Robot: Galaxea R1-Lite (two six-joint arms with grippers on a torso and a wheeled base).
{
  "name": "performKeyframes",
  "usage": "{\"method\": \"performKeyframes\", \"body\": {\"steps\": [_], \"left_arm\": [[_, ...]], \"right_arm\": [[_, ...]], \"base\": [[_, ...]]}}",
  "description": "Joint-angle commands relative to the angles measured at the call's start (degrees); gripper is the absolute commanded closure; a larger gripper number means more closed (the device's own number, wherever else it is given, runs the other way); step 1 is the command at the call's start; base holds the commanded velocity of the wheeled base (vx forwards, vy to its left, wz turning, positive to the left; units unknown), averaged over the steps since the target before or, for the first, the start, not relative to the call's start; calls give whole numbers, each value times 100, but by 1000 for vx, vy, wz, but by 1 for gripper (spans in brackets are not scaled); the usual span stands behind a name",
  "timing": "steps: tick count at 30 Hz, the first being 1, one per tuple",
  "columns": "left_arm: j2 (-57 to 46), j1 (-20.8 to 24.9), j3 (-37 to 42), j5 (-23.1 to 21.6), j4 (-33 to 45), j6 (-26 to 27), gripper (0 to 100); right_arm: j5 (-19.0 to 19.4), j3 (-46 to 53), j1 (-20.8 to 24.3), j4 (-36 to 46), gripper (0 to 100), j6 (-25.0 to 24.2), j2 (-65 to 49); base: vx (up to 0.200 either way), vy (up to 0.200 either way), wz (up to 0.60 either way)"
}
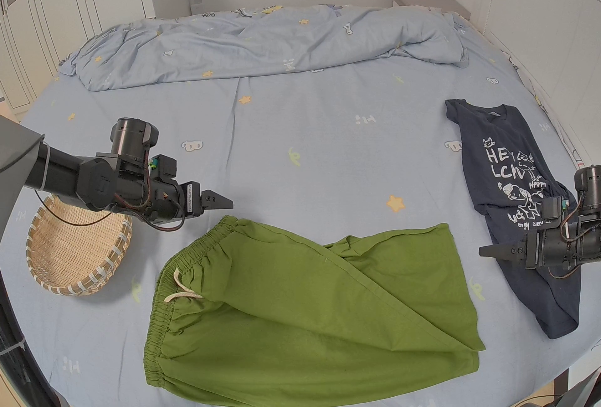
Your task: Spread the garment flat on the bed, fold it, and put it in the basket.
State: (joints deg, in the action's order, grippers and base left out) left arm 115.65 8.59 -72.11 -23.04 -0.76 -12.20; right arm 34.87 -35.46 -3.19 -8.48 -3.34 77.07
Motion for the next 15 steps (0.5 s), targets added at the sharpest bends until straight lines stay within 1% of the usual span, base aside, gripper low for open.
{"method": "performKeyframes", "body": {"steps": [1,12,13,15], "left_arm": [[195,116,4,-8,5,-19,0],[98,327,267,-25,40,-1,0],[89,345,285,-25,40,-1,100],[98,362,320,-25,40,7,100]], "right_arm": [[3,4,3,-4,0,0,63],[-6,-5,3,-4,0,-44,159],[-6,-5,3,-4,0,-44,168],[-6,-5,3,-4,0,-44,194]], "base": [[0,0,0],[0,0,0],[0,0,0],[0,0,0]]}}
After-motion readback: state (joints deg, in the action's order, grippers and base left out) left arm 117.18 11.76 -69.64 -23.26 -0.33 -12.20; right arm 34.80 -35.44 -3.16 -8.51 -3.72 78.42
